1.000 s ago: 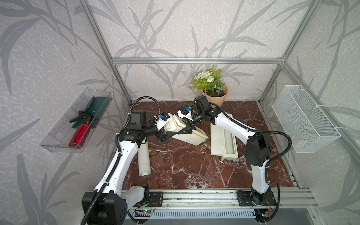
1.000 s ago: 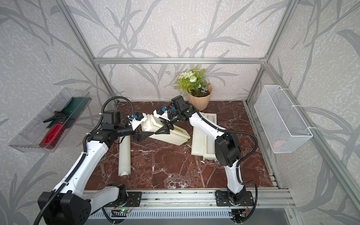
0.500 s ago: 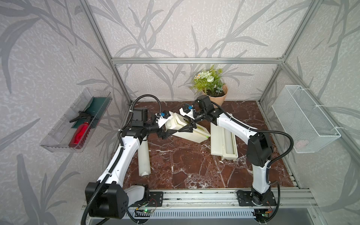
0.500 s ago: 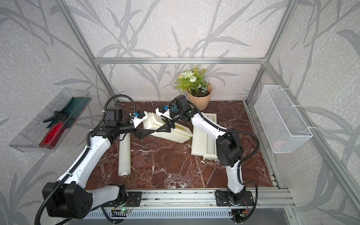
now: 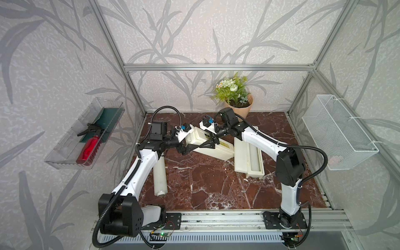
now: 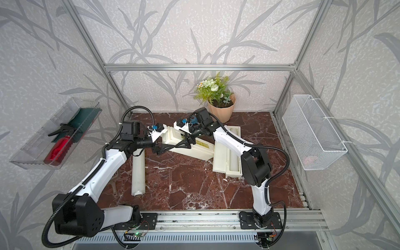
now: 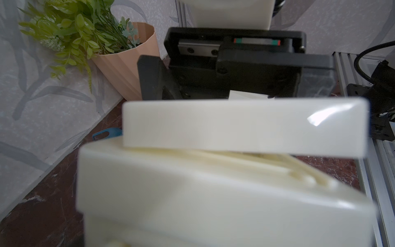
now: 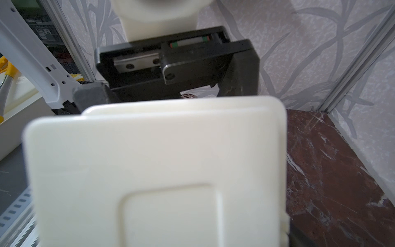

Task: Put plastic wrap rolls into dispensers
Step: Open the lid of the plastic wrap cutting box.

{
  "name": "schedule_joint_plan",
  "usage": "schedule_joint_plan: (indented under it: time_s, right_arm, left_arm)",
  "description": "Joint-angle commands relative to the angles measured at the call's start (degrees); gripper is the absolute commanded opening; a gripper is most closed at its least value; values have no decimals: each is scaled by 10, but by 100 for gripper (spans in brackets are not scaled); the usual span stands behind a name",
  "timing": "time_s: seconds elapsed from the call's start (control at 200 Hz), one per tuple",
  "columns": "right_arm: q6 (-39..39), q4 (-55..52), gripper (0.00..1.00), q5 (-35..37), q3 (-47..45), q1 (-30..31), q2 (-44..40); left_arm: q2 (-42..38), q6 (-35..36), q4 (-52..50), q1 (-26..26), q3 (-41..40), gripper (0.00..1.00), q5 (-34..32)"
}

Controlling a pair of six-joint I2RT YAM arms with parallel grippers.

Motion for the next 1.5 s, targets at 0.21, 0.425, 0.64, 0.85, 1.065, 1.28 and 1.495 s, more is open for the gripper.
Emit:
schedule_joint_plan:
  time_s: [0.21,0.425,0.64,0.85,1.065,1.28,1.495]
  right_arm:
    - [93,36,93,130,13,11,-34]
    - [74,76,92,241,-32,29,-68]
    - [9,53,95,326,-35,56,-80]
    - [-10,62,78,393,-43,67,-90]
    - [17,133,62,442,-93,68,-112]
    - [52,177,59,465,-117,60,-125]
    - [87,157,87,332,-90,35,-118]
  left_arm:
    - [-2,-31,41,-23,-35,54,-90]
    - [11,-9,-21,-20,-7,41,-99]
    - [12,-15,-33,-16,5,36,-82]
    - [15,2,-60,-16,14,24,-78]
    - [25,0,-71,-16,16,16,-74]
    - [33,0,-81,-12,14,6,-78]
    - [27,7,-89,-11,8,3,-84]
